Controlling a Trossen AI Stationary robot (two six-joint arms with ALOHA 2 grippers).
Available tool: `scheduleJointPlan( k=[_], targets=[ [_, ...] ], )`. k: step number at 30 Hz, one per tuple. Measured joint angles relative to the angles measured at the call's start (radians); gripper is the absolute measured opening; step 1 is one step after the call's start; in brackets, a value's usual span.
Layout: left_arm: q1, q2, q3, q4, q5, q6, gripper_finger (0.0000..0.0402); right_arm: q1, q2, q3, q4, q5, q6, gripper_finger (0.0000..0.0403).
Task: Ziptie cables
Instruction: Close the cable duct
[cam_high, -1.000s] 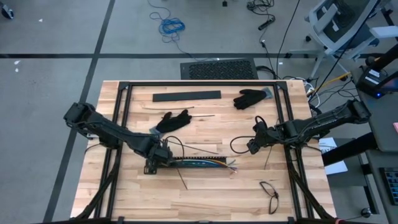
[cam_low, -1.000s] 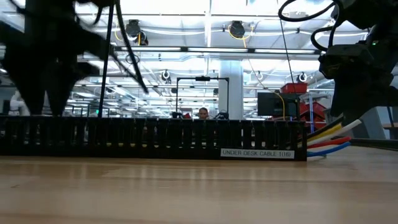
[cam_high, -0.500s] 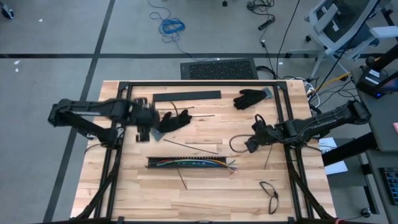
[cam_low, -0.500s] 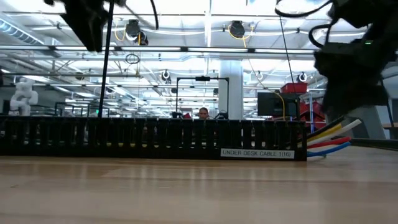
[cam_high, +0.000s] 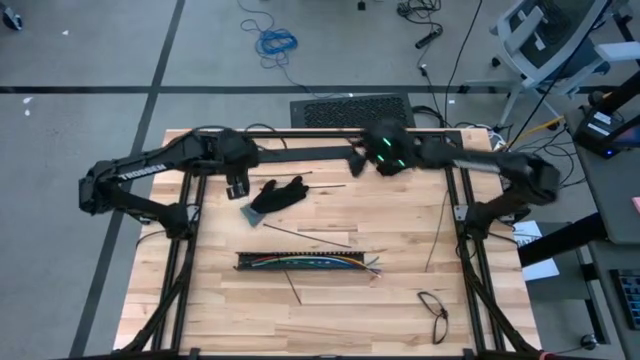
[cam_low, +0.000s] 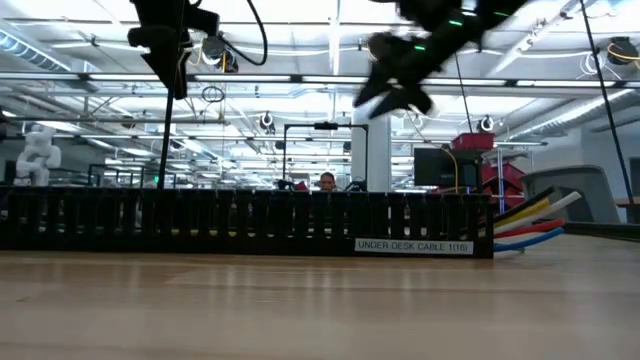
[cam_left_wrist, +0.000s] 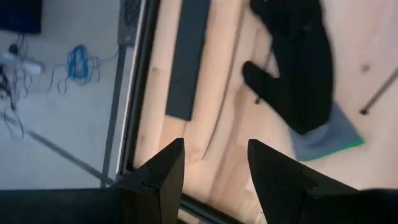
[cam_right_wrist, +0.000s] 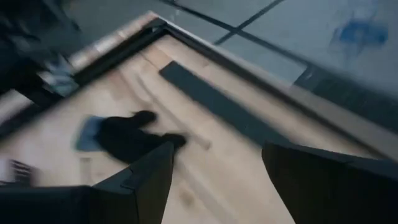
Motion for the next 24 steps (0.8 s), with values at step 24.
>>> scheduleJointPlan(
  k=[24],
  targets=[
    [0.208, -0.351, 0.0, 0.141, 0.069, -0.204, 0.0173, -0.238, 0.988, 1.305, -1.055, -0.106, -0.576, 0.0242]
  ],
)
